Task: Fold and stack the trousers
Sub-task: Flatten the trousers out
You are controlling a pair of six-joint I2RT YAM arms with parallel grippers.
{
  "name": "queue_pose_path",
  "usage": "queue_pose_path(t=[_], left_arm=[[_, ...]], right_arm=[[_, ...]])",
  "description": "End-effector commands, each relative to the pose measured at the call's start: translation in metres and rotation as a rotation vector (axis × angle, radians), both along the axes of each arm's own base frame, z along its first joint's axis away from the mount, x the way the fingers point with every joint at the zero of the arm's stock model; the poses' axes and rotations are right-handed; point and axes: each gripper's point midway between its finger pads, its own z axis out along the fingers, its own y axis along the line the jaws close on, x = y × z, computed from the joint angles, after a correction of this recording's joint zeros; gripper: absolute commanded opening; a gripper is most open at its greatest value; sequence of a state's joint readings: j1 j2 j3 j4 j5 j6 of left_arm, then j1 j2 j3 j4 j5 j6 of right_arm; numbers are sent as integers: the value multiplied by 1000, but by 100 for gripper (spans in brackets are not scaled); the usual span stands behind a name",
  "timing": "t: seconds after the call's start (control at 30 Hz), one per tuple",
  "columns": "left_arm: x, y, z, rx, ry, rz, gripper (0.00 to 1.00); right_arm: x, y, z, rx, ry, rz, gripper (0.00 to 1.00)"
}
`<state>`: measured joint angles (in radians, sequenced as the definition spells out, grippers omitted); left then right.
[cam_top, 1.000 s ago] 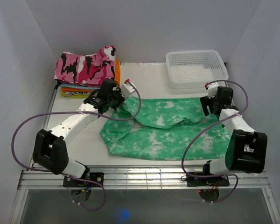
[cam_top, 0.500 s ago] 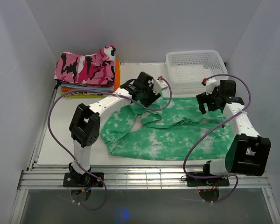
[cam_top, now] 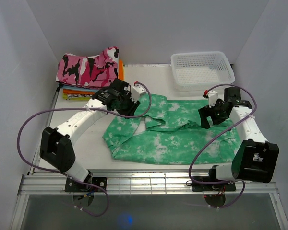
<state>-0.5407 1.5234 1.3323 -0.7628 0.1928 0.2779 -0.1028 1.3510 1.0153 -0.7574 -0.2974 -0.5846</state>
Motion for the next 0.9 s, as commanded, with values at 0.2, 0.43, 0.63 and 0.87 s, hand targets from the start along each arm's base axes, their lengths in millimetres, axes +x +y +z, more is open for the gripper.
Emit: queue_pose_path(t=[0.2,0.43,0.63,0.87], left_arm=[[5,-45,-70,94,156,48,49],[42,-54,-102,162,132,126,50],[66,-40,-130,276,86,188,51],[54,-15,-109,237,161,211,2]], right_arm=[[-17,-4,-36,1,152,-55,95],[-16,-8,-41,-19,145,-76,96],[-16,-12,-49,-36,161,-91,96],[-16,-26,-67,-113,205,-98,95]])
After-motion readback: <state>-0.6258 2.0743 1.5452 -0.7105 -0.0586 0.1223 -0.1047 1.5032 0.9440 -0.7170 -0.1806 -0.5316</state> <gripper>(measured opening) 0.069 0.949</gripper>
